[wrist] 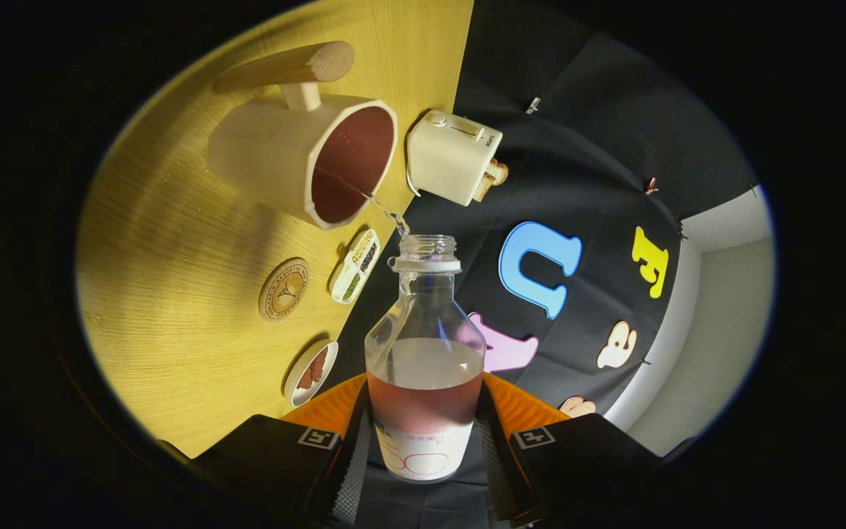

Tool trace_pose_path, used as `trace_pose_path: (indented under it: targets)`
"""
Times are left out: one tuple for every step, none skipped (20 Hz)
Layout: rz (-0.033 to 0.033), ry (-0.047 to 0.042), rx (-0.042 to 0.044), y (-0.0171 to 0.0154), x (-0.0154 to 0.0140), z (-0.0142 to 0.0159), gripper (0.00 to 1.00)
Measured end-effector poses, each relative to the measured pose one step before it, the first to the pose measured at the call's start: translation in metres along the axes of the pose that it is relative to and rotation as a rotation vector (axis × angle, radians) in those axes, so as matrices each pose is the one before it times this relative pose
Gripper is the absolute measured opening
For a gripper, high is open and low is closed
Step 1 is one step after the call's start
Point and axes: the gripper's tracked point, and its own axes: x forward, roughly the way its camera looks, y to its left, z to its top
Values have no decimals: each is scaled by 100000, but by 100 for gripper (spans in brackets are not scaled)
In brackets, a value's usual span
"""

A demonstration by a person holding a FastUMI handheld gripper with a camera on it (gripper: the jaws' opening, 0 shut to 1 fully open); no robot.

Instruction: Take the bottle from table, then pour the juice into the cup, finally place the bottle on the coaster

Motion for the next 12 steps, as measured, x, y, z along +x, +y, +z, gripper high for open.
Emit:
trace_pose_path:
  targets:
    - [-66, -657, -1155, -42, 60, 86, 70]
    - [-402, -755, -1244, -136, 0, 63, 70]
    - [-231, -648, -1106, 5, 7, 135, 70]
    - [-299, -509, -799, -49, -15, 77, 70]
    - [-70, -357, -616, 41, 24, 92, 70]
    - [-166, -419, -774, -15, -23, 49, 70]
    - [-373, -576, -864, -101, 88, 72, 70]
    - [-177, -695, -947, -58, -30, 31, 70]
    - [-471, -865, -916, -131, -14, 117, 70]
    - [-295, -932, -917, -68, -23, 101, 70]
    - [-171, -927, -1006, -109, 29, 202, 70]
    - [-286, -820, -1195, -68, -26, 113, 70]
